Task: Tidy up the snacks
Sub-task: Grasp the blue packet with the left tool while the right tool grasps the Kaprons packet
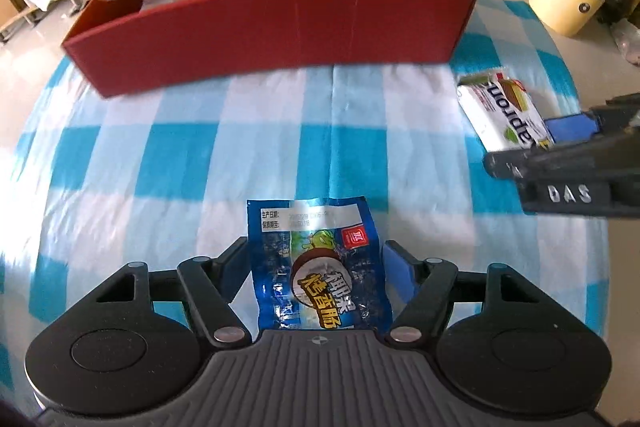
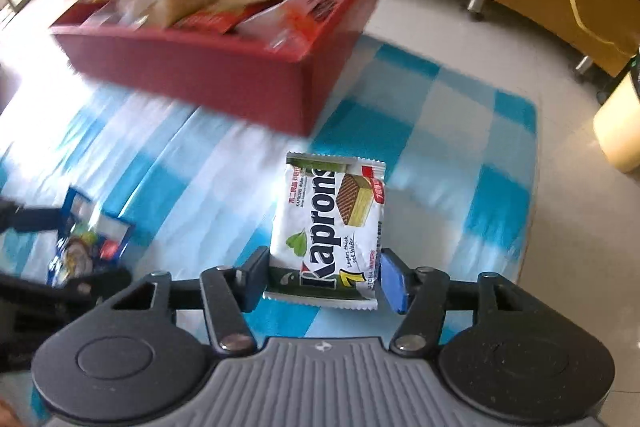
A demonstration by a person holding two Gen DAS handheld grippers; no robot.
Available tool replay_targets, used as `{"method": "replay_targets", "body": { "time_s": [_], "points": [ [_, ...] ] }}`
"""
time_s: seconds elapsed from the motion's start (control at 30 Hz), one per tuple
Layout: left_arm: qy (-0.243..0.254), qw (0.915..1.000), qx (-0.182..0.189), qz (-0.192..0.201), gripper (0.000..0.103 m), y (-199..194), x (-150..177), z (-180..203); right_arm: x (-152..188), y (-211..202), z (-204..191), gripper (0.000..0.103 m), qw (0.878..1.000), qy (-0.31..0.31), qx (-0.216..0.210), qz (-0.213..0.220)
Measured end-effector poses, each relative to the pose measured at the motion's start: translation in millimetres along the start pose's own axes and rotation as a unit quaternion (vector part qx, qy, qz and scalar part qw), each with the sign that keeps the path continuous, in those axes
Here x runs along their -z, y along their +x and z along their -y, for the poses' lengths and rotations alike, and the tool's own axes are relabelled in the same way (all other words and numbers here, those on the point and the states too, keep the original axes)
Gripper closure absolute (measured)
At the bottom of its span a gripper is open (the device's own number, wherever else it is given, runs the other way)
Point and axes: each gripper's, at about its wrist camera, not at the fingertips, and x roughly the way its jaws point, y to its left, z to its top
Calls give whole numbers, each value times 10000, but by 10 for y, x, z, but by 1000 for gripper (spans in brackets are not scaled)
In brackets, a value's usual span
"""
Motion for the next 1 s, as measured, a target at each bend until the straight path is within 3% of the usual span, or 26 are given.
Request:
{"method": "replay_targets", "body": {
  "time_s": [0.2,0.27,0.37,0.47,0.5,0.57,0.63,0.87,0.93,1.0],
  "points": [
    [26,10000,63,6,23,-55,113,-35,114,-160,47,45,9996,261,60,75],
    [-6,10000,27,-1,18,-45,146,-61,89,-111,123,34,9989,443,118,6],
    [-106,9999,109,-32,13,-6,103,-97,5,-76,200,29,9977,680,-51,11],
    [-174,9998,103,-63,7,35,55,-136,-78,29,167,17,9985,542,-6,23],
    [-185,9998,90,-71,6,46,48,-145,-93,103,145,17,9988,491,29,-51],
    [-133,9999,60,-61,3,59,60,-147,-87,167,60,3,9997,226,89,-63],
    [-73,10000,-5,-36,0,81,88,-146,-69,181,18,0,9998,145,106,-22],
    [-80,9999,-28,78,1,67,114,-144,-49,199,16,0,9998,152,107,-50],
    [-102,9999,-7,91,5,41,133,-130,-32,188,7,0,9997,208,138,-36],
    [-36,9999,33,125,16,-9,156,-90,-34,166,-27,2,9997,218,143,-45]
  ]
}}
